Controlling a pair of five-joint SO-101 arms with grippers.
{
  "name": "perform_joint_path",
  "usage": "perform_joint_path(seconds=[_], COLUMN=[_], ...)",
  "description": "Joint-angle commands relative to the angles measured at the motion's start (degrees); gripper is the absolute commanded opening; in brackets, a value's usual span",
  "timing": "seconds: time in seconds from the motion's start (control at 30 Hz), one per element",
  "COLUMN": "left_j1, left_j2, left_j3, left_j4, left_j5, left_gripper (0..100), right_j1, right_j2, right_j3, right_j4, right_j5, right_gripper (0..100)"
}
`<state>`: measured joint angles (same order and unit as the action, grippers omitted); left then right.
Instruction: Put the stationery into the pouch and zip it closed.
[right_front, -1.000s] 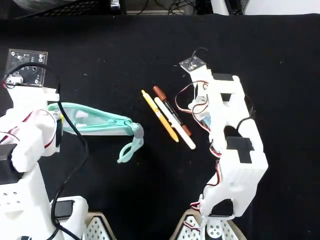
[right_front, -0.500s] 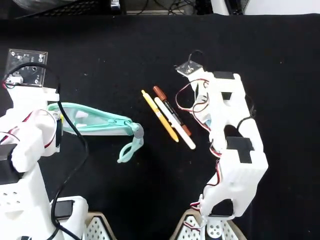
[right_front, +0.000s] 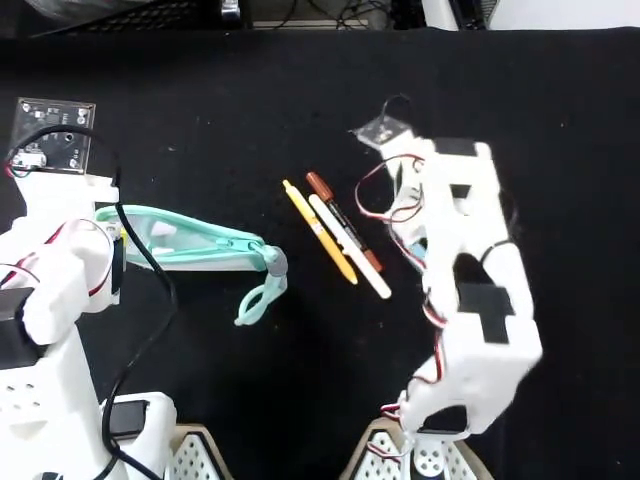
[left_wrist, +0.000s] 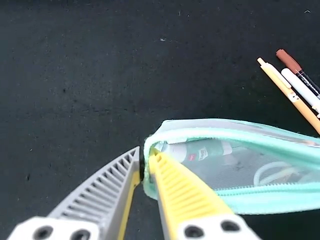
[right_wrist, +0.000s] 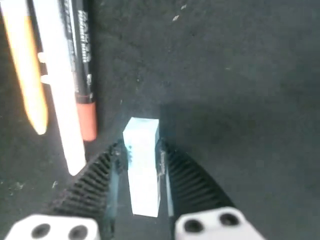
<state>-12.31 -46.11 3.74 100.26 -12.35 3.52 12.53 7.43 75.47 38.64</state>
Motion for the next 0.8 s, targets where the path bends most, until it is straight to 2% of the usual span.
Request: perform_joint_path(seconds=[0.0, 0.1, 0.23, 0.5, 0.67, 0.77], left_j1=[-0.5, -0.5, -0.5, -0.5, -0.5, -0.5], left_j2=[0.2, 0.2, 0.2, 0.3, 0.3, 0.3], left_j3=[0.0, 0.0, 0.0, 0.0, 0.0, 0.0], left_j4=[-0.4, -0.4, -0.4, 0.4, 0.4, 0.4], left_j5=[-0.6, -0.6, -0.5, -0.5, -0.5, -0.5], left_gripper=[3, 3, 3, 3, 3, 3], right_j1=[1.0, 0.3, -4.8, -29.2, -45.2, -51.8], right_j2=[-11.5, -20.5, -35.1, -66.5, -78.8, -82.4], right_j3=[-3.3, -3.3, -3.3, -3.1, 4.2, 13.8], right_j4=[2.7, 5.0, 7.3, 4.9, -3.2, -13.2], right_j5=[-2.4, -4.0, -8.7, -23.9, -25.1, -24.9], right_gripper=[1.1, 1.1, 1.1, 1.1, 1.1, 1.1])
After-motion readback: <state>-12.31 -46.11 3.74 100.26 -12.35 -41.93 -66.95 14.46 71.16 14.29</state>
